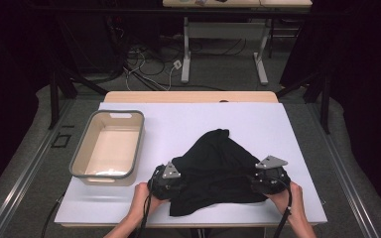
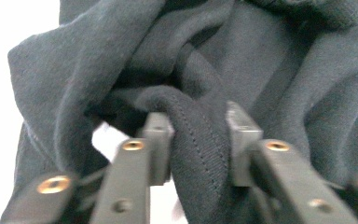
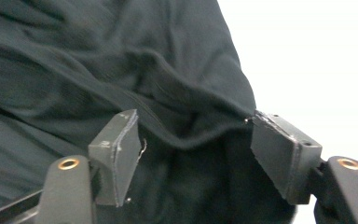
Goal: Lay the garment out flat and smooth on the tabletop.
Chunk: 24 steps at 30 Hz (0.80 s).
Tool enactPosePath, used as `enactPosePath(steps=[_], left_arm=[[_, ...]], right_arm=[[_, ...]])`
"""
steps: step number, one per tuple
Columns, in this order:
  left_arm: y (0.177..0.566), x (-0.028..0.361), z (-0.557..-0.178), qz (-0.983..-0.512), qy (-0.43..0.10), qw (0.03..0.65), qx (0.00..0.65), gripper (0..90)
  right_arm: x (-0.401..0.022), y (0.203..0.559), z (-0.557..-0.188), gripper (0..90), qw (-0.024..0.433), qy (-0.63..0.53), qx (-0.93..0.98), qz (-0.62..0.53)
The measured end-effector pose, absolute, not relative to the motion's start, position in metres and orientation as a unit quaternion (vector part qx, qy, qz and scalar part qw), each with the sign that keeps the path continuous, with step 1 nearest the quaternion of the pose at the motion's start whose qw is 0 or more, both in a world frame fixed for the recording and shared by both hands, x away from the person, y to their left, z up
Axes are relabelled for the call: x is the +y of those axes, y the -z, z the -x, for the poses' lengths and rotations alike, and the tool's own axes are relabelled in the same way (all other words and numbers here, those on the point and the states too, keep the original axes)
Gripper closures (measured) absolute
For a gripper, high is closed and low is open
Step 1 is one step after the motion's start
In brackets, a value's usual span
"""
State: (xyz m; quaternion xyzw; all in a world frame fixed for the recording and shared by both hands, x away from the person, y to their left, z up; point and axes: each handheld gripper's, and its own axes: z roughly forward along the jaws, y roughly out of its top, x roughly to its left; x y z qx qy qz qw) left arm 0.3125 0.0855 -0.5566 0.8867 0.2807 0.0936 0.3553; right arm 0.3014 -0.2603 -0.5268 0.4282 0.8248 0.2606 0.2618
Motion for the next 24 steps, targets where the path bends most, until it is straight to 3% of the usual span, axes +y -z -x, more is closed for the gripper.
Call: enactPosePath(steps=[3, 6, 11, 15, 17, 20, 24], left_arm=[[0.557, 0.087, -0.314, -0.886, -0.099, 0.356, 0.279, 84.4], [0.557, 0.086, -0.316, -0.884, -0.109, 0.353, 0.286, 85.6], [0.556, 0.090, -0.321, -0.879, -0.128, 0.350, 0.298, 85.5], [0.554, 0.094, -0.322, -0.875, -0.127, 0.352, 0.308, 85.2], [0.553, 0.094, -0.321, -0.875, -0.120, 0.354, 0.308, 83.7], [0.552, 0.093, -0.321, -0.880, -0.111, 0.356, 0.294, 73.3], [0.556, 0.089, -0.321, -0.888, -0.083, 0.363, 0.270, 62.6]], right_arm=[[-0.265, 0.535, -0.305, 53.3, 0.231, -0.249, 0.833, -0.436], [-0.265, 0.541, -0.304, 74.3, 0.212, -0.245, 0.843, -0.429], [-0.255, 0.539, -0.290, 90.0, 0.198, -0.246, 0.856, -0.410], [-0.246, 0.540, -0.280, 87.4, 0.187, -0.233, 0.871, -0.391], [-0.245, 0.536, -0.281, 72.3, 0.195, -0.244, 0.869, -0.384], [-0.239, 0.528, -0.283, 52.2, 0.213, -0.273, 0.853, -0.390], [-0.221, 0.522, -0.294, 41.7, 0.230, -0.291, 0.856, -0.361]])
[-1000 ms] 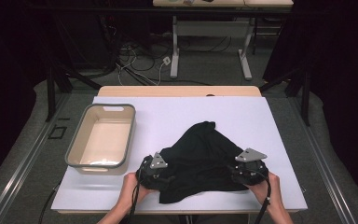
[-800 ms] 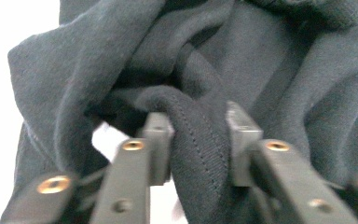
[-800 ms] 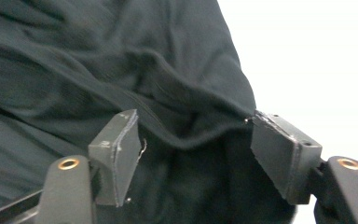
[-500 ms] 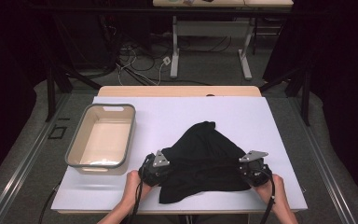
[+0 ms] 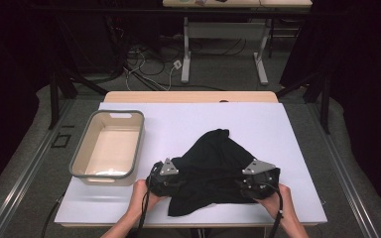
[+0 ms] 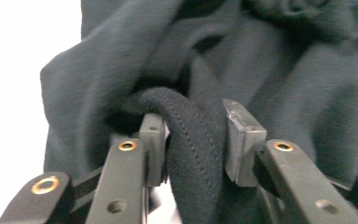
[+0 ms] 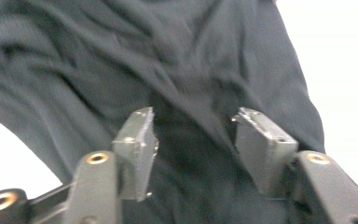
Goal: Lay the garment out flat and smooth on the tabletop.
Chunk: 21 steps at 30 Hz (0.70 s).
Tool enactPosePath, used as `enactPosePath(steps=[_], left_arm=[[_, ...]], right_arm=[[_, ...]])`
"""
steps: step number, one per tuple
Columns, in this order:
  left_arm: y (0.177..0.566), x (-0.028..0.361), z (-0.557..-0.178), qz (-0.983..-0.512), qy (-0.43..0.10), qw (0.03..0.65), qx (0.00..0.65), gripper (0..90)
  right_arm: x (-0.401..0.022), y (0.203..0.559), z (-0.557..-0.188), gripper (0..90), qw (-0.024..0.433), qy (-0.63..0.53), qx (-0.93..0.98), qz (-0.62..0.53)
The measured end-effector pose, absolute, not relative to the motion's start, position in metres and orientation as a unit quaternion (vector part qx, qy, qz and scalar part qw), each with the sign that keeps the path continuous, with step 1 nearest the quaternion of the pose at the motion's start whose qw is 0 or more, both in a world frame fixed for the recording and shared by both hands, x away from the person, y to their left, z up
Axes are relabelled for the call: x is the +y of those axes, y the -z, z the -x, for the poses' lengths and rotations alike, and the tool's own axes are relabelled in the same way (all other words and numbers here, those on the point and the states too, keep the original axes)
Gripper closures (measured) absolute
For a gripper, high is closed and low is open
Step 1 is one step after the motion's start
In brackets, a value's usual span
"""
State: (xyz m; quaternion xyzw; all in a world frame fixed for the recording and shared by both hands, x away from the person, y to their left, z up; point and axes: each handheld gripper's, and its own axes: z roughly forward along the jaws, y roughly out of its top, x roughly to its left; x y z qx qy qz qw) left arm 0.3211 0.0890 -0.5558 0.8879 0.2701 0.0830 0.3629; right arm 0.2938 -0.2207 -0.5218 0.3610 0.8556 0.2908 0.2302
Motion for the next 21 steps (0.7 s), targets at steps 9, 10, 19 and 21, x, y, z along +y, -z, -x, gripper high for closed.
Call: enactPosePath(steps=[9, 10, 19, 21], left_arm=[[0.556, 0.091, -0.319, -0.889, -0.081, 0.363, 0.266, 84.8], [0.556, 0.093, -0.319, -0.889, -0.080, 0.363, 0.267, 85.2], [0.551, 0.099, -0.312, -0.887, -0.077, 0.368, 0.267, 85.7], [0.551, 0.100, -0.310, -0.890, -0.074, 0.366, 0.263, 85.7]], right_arm=[[-0.210, 0.531, -0.307, 84.0, 0.231, -0.288, 0.867, -0.336], [-0.215, 0.529, -0.307, 84.3, 0.232, -0.294, 0.859, -0.349], [-0.267, 0.524, -0.314, 84.6, 0.251, -0.328, 0.779, -0.471], [-0.277, 0.524, -0.313, 84.6, 0.255, -0.326, 0.767, -0.490]])
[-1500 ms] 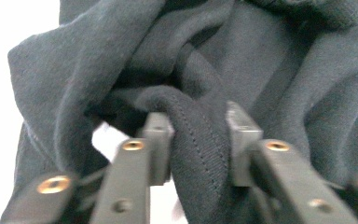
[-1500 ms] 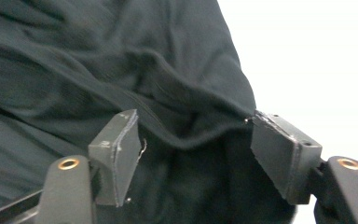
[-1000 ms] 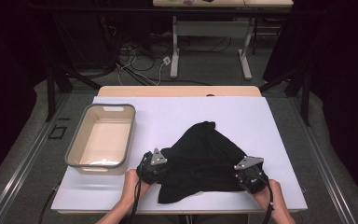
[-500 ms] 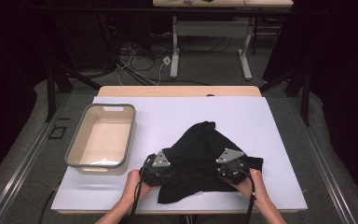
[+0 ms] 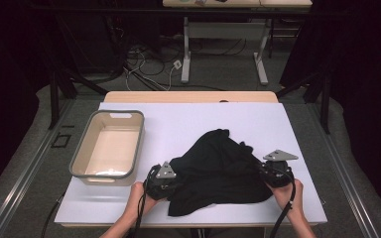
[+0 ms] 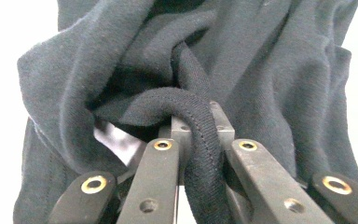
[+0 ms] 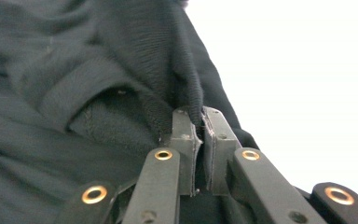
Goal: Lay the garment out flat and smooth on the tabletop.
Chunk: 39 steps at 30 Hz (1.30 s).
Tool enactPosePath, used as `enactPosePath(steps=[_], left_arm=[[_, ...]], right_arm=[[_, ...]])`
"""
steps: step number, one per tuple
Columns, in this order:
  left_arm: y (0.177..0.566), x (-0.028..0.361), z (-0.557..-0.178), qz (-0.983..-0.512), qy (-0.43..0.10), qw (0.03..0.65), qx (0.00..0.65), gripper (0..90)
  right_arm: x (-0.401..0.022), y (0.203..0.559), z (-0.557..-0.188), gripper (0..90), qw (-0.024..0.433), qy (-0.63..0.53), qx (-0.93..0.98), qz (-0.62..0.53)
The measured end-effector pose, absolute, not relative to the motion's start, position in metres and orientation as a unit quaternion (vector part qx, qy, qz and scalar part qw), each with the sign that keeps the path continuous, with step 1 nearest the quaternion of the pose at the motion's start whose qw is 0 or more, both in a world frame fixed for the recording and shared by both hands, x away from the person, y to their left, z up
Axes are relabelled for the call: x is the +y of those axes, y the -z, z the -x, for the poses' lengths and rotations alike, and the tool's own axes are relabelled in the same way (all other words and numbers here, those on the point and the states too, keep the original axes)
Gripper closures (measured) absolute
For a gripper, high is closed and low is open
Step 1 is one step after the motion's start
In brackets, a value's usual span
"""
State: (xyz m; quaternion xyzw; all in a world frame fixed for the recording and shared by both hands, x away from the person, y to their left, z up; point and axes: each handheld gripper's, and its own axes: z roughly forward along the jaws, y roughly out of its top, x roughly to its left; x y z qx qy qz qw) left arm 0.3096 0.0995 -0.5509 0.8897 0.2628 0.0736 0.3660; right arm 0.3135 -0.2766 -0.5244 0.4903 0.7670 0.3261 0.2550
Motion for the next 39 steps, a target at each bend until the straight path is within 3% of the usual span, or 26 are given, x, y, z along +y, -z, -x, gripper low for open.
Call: enactPosePath(steps=[15, 19, 22, 26, 34, 39], left_arm=[[0.549, 0.099, -0.304, -0.901, -0.057, 0.351, 0.251, 85.4], [0.548, 0.098, -0.305, -0.900, -0.065, 0.351, 0.252, 77.8], [0.544, 0.097, -0.306, -0.896, -0.081, 0.358, 0.252, 54.9], [0.534, 0.094, -0.306, -0.889, -0.095, 0.377, 0.244, 43.3], [0.530, 0.089, -0.317, -0.880, -0.128, 0.378, 0.257, 39.5], [0.540, 0.084, -0.327, -0.879, -0.143, 0.364, 0.272, 42.3]], right_arm=[[-0.315, 0.530, -0.324, 84.1, 0.292, -0.297, 0.706, -0.573], [-0.319, 0.536, -0.329, 81.7, 0.278, -0.287, 0.704, -0.587], [-0.318, 0.533, -0.328, 72.2, 0.280, -0.290, 0.700, -0.589], [-0.319, 0.522, -0.320, 52.6, 0.273, -0.308, 0.697, -0.587], [-0.316, 0.520, -0.302, 32.8, 0.216, -0.305, 0.734, -0.567], [-0.304, 0.535, -0.303, 31.3, 0.172, -0.277, 0.768, -0.551]])
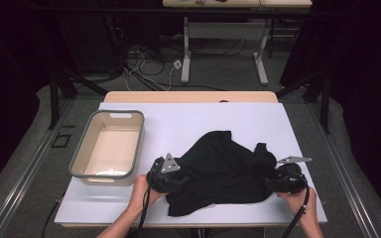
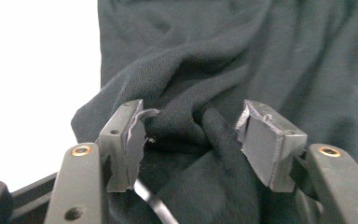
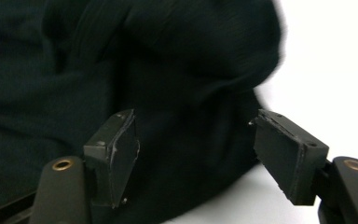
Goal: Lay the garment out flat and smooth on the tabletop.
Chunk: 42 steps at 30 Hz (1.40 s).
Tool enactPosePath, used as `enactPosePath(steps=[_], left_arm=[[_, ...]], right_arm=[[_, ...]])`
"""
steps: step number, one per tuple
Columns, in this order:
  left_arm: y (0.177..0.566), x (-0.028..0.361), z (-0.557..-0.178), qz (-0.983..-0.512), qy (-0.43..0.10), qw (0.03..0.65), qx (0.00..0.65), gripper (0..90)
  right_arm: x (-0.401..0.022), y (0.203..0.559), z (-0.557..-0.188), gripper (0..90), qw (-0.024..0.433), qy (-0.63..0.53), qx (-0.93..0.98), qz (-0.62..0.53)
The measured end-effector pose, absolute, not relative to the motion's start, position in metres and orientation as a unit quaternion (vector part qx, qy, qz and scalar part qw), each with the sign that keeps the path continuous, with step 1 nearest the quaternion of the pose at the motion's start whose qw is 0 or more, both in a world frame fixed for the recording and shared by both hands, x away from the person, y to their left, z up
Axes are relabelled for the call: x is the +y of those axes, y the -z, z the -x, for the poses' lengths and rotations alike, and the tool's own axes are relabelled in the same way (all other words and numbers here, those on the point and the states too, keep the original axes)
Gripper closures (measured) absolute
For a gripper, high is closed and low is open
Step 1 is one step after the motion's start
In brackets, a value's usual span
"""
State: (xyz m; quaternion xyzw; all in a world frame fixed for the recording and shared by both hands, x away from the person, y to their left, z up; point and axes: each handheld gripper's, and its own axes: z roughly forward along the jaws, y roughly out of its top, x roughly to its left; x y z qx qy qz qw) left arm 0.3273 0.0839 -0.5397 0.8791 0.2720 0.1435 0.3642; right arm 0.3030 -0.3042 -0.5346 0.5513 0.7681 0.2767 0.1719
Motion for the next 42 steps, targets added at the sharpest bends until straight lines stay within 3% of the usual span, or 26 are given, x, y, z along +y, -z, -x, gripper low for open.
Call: enactPosePath(steps=[4, 11, 16, 19, 27, 29, 32, 34, 39, 42], left_arm=[[0.551, 0.081, -0.333, -0.886, -0.137, 0.351, 0.271, 49.9], [0.558, 0.081, -0.327, -0.887, -0.136, 0.354, 0.262, 77.5], [0.553, 0.087, -0.319, -0.888, -0.107, 0.368, 0.256, 83.4], [0.551, 0.090, -0.306, -0.894, -0.097, 0.363, 0.245, 83.5], [0.547, 0.101, -0.291, -0.895, -0.059, 0.363, 0.253, 82.2], [0.544, 0.104, -0.293, -0.894, -0.062, 0.365, 0.254, 75.4], [0.539, 0.105, -0.298, -0.887, -0.076, 0.370, 0.265, 50.3], [0.533, 0.106, -0.300, -0.881, -0.083, 0.382, 0.267, 41.5], [0.522, 0.103, -0.302, -0.870, -0.111, 0.401, 0.264, 33.3], [0.523, 0.099, -0.305, -0.869, -0.119, 0.398, 0.270, 32.6]], right_arm=[[-0.294, 0.541, -0.304, 40.9, 0.152, -0.283, 0.775, -0.544], [-0.292, 0.546, -0.304, 63.2, 0.184, -0.281, 0.777, -0.532], [-0.288, 0.548, -0.306, 86.0, 0.203, -0.294, 0.777, -0.518], [-0.276, 0.549, -0.312, 90.0, 0.222, -0.283, 0.789, -0.498], [-0.260, 0.550, -0.336, 90.0, 0.236, -0.271, 0.797, -0.486], [-0.261, 0.547, -0.335, 83.4, 0.231, -0.277, 0.796, -0.486], [-0.267, 0.539, -0.329, 66.5, 0.222, -0.295, 0.792, -0.485], [-0.271, 0.536, -0.324, 55.9, 0.212, -0.301, 0.793, -0.486], [-0.278, 0.537, -0.307, 36.0, 0.179, -0.294, 0.801, -0.490], [-0.280, 0.536, -0.300, 30.5, 0.168, -0.292, 0.806, -0.486]])
